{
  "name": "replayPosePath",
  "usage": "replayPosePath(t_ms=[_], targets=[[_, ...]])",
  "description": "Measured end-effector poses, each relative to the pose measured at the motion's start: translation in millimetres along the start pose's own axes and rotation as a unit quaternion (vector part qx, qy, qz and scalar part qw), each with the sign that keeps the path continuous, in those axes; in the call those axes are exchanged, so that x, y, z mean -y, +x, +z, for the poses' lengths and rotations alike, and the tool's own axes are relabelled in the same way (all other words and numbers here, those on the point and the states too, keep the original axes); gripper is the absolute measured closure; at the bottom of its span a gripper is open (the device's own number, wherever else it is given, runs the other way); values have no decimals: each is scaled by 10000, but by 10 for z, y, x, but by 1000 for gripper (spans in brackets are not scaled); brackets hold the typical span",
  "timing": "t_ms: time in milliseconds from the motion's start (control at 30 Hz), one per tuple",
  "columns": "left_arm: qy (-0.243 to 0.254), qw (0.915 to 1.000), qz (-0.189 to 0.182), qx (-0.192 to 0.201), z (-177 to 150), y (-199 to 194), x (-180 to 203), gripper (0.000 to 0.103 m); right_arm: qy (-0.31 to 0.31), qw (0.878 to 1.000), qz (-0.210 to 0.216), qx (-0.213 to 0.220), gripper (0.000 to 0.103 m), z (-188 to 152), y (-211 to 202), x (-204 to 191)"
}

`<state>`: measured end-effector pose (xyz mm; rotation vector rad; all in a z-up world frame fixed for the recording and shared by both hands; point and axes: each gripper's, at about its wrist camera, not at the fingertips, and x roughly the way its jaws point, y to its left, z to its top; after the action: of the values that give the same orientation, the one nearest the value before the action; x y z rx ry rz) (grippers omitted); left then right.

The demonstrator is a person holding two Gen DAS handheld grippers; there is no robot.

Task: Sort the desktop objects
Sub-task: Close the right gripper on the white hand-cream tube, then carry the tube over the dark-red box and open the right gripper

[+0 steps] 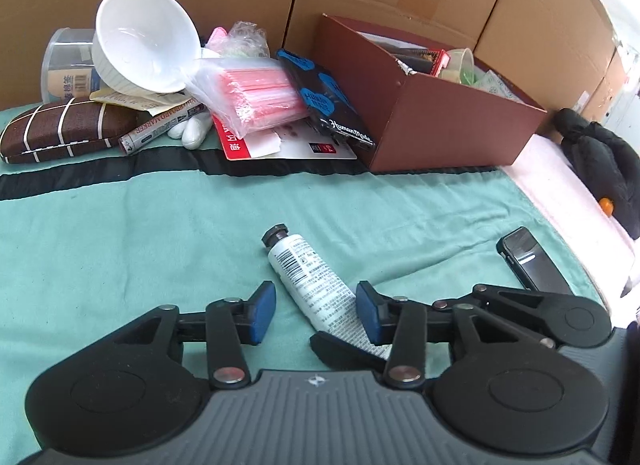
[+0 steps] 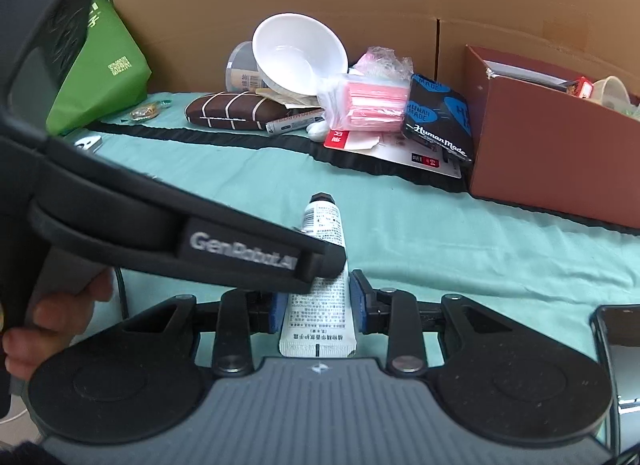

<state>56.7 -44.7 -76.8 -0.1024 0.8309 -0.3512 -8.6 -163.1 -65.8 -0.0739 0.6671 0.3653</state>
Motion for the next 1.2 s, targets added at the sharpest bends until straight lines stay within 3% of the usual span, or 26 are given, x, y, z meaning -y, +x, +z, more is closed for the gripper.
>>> replayPosePath(t_ms=[167, 400, 633, 967, 1200], targets=[[-108, 9999, -115, -7, 38, 27, -30, 65, 26, 10000, -38, 0, 64, 34, 43, 1], [-232, 9996, -151, 19, 61, 42, -54, 65, -1, 10000, -64, 5, 69, 57, 84, 23], [-187, 9994, -134, 276, 153, -149, 135, 77, 311, 9995, -23, 56, 72, 85, -17, 113], [322, 9908, -423, 1241, 805, -491, 681, 78, 494, 9926, -321, 1058, 72, 478, -533, 468], [436, 9826, -832, 1604, 1435, -342, 977, 79, 540, 9813, -709, 1707, 72, 871, -702, 925]])
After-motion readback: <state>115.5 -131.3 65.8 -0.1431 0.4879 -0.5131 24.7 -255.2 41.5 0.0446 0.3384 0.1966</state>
